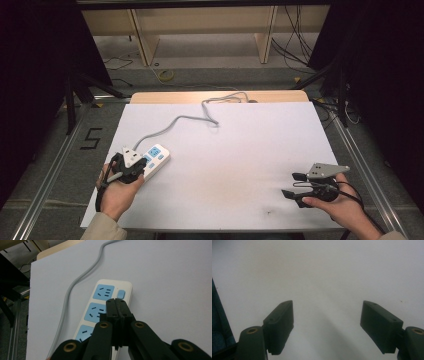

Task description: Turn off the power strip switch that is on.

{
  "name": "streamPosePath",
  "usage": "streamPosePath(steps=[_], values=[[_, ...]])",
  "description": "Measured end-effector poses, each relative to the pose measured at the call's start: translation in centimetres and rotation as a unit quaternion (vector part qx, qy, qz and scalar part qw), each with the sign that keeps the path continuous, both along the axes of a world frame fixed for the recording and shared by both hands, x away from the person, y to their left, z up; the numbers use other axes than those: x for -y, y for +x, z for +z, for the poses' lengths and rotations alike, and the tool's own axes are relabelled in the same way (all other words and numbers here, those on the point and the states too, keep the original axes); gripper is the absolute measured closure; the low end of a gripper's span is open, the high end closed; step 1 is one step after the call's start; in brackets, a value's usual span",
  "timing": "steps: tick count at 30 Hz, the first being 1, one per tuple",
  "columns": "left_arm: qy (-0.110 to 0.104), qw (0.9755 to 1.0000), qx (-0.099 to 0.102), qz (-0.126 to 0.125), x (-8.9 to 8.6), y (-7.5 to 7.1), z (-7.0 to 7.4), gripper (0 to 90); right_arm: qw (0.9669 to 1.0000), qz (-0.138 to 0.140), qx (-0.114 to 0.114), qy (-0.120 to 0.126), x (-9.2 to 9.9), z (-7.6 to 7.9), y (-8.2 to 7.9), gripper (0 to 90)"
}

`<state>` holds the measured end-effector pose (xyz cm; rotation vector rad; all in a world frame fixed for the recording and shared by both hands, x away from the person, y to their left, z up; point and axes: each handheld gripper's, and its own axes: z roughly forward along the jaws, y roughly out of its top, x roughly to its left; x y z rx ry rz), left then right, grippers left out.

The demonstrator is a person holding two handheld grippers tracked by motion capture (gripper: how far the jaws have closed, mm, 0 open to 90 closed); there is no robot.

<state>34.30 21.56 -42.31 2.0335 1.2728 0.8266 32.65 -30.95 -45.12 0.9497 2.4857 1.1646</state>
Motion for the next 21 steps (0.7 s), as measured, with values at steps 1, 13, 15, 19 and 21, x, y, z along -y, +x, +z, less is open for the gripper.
streamPosePath(steps=[1,13,15,19,21], values=[[-0.002,1.0,0.0,0.002,0.0,0.1,0.0,89.8,1.0,0.0,0.0,0.0,0.0,0.0,0.0,27.1],[0.002,0.9998,-0.019,0.001,0.0,1.1,-0.3,89.9,1.0,0.0,-0.002,-0.001,0.0,0.0,0.0,27.1],[0.002,0.9998,-0.022,0.001,0.0,1.3,-0.4,89.8,1.0,0.0,-0.002,-0.002,0.0,0.0,0.0,27.2],[0.005,0.9996,-0.028,0.002,0.1,1.8,-0.6,89.9,1.0,0.001,-0.002,-0.003,-0.1,0.0,0.0,27.1],[0.006,0.9995,-0.032,0.0,0.2,2.1,-0.6,89.9,1.0,0.001,-0.002,-0.004,-0.1,-0.1,0.0,27.2]])
